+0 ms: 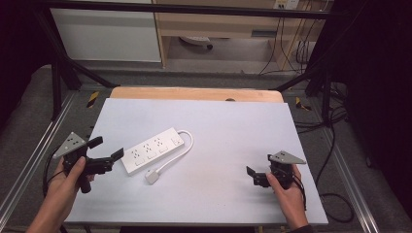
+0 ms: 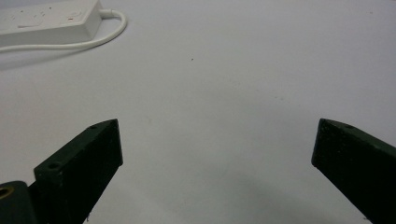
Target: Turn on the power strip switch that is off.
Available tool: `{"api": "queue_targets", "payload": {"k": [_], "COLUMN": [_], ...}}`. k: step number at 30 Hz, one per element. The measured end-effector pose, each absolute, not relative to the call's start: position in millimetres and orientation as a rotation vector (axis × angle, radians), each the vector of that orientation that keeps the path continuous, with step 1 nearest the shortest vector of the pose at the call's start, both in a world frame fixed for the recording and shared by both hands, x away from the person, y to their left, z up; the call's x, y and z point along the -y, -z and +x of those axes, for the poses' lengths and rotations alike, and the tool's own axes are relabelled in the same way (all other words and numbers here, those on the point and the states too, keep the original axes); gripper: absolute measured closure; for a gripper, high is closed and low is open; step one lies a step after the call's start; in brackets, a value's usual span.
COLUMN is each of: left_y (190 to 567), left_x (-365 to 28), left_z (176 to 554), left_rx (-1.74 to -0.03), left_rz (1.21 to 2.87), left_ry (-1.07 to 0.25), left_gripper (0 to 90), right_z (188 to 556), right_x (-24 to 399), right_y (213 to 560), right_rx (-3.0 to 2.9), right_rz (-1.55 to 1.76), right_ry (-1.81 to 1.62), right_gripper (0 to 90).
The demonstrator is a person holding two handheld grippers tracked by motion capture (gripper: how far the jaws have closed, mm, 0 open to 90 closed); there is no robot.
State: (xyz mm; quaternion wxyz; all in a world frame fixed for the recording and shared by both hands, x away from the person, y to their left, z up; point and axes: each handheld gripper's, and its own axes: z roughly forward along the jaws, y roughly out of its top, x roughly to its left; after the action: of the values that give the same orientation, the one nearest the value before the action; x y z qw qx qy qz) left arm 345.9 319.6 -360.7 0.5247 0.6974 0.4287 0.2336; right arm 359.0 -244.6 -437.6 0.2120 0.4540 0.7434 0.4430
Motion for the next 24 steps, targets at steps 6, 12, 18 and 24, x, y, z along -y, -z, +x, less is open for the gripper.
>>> {"api": "queue_targets", "payload": {"k": [6, 12, 18, 24], "left_y": [364, 378, 398, 417], "left_x": [-328, -335, -341, -336], "left_z": [339, 332, 328, 324], "left_rx": [-1.029, -1.047, -1.067, -1.057], "left_rz": [1.672, 1.671, 1.690, 1.738], "left_ry": [-0.554, -0.543, -0.516, -0.490], "left_gripper": [4.5, 4.5, 5.3, 5.6], "right_z": [359, 360, 359, 360], "right_x": [245, 245, 245, 245], "right_y": [438, 438, 438, 439], "right_rx": [-2.062, -2.063, -2.061, -2.066], "right_rz": [1.261, 1.263, 1.266, 1.270], "right_ry": [-1.228, -1.224, -1.225, -1.218], "right_gripper": [2.3, 2.3, 2.3, 2.3]}}
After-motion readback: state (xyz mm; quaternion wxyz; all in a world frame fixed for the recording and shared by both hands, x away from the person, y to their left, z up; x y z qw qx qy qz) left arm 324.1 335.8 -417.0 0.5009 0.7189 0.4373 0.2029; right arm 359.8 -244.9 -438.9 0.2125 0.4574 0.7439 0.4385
